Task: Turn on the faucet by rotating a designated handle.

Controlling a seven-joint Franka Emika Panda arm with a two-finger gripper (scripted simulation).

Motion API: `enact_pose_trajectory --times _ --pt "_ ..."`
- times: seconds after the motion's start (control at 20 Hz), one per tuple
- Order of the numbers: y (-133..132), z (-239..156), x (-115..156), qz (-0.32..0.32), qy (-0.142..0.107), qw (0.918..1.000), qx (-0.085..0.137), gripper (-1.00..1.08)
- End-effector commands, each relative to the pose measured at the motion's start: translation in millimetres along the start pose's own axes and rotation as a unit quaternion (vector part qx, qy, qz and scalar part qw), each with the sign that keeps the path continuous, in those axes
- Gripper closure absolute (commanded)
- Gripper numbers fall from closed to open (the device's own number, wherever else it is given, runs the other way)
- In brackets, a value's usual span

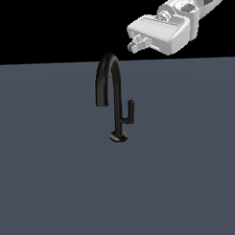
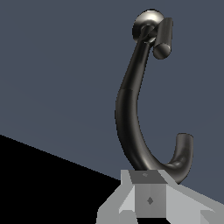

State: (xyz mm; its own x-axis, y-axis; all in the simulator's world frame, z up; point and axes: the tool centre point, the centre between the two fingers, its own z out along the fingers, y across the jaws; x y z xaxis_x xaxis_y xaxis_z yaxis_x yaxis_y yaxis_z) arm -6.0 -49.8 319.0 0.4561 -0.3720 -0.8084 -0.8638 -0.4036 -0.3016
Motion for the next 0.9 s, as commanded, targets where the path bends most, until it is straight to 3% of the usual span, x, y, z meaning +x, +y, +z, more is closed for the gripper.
enact_pose_trajectory --times 0.0,0.35,0.85 --pt "-1.2 2.8 19.8 0.027 -0.024 0.9989 0.029 1.08" --pt "0.8 16.9 74.3 0.103 -0.09 0.9843 0.111 1.08" --pt "10.5 48.7 139.3 0.198 -0.174 0.9407 0.214 1.08"
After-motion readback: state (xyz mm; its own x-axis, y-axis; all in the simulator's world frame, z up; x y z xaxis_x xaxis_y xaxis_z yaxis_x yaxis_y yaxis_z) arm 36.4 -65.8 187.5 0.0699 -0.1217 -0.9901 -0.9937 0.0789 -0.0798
